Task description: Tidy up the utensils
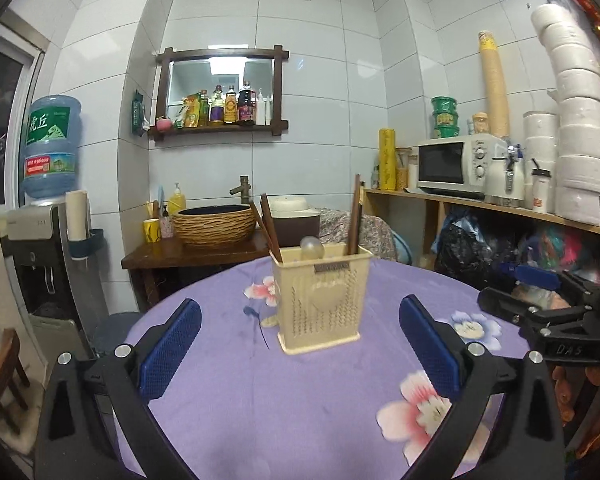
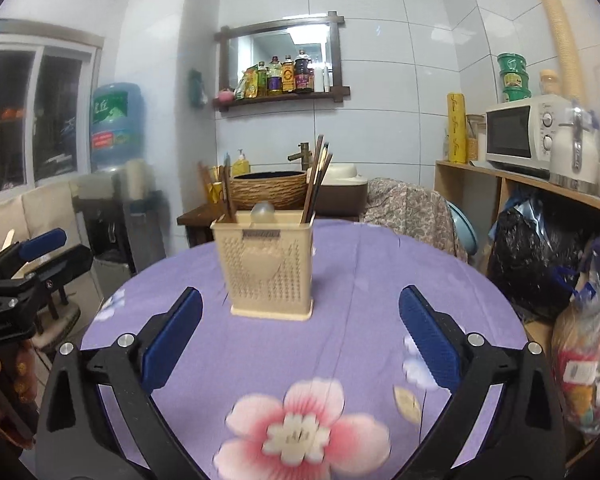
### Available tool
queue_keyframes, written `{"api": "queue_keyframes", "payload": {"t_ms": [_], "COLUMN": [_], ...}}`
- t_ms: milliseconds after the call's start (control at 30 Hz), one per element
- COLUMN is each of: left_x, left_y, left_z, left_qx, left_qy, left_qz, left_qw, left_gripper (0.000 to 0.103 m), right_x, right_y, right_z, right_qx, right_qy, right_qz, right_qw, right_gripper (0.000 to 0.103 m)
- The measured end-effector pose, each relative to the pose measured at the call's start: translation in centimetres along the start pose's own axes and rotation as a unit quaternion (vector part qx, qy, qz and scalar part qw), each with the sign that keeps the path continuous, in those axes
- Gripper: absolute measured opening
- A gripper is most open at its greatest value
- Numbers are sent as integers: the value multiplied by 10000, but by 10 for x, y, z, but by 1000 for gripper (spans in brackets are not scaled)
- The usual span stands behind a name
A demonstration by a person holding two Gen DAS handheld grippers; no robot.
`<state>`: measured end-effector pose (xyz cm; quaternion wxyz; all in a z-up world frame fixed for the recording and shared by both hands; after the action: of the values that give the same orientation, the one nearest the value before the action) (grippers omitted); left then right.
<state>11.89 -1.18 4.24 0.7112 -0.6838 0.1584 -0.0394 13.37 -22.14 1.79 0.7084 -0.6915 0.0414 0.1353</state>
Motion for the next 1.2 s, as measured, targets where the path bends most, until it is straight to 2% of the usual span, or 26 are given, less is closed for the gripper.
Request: {"api": "queue_keyframes", "payload": {"t_ms": [233, 333, 433, 567, 733, 1200], "left_x": [-56, -71, -78, -83, -89, -93], "left_y": [58, 66, 68, 70, 74, 76], "left_z": [-10, -15, -16, -9, -9, -10], "left_qx": [-156, -302, -270, -418, -428, -418], "left_qy": [-627, -513, -601, -747, -770, -754], "left_qz": [18, 76, 112, 104, 65, 42], "left_qw": [9979, 9982, 9978, 9963, 9961, 9963], "left_gripper": [98, 98, 98, 98, 98, 98], "right_x": [-57, -76, -88, -101, -106, -106], "right_y": [67, 85, 97, 98, 94, 90], "right_z": [28, 40, 52, 66, 66, 67], "right_qx": [-235, -125, -157, -350, -364, -354], "right_qy": [251, 274, 219, 108, 191, 166], "right_qz": [49, 99, 156, -25, -154, -167], "right_qw": [9994, 9995, 9995, 9993, 9990, 9991], "right_gripper": [97, 97, 97, 97, 97, 97]}}
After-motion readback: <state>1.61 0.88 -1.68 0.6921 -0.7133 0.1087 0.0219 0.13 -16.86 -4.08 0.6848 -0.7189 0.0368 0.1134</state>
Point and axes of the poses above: each gripper's, at about its wrist camera, not at the fingertips, and x roughly the way its jaws point, z to its left, y to its underside, the point moved 3 cm from there along x, roughly the way its jaws point
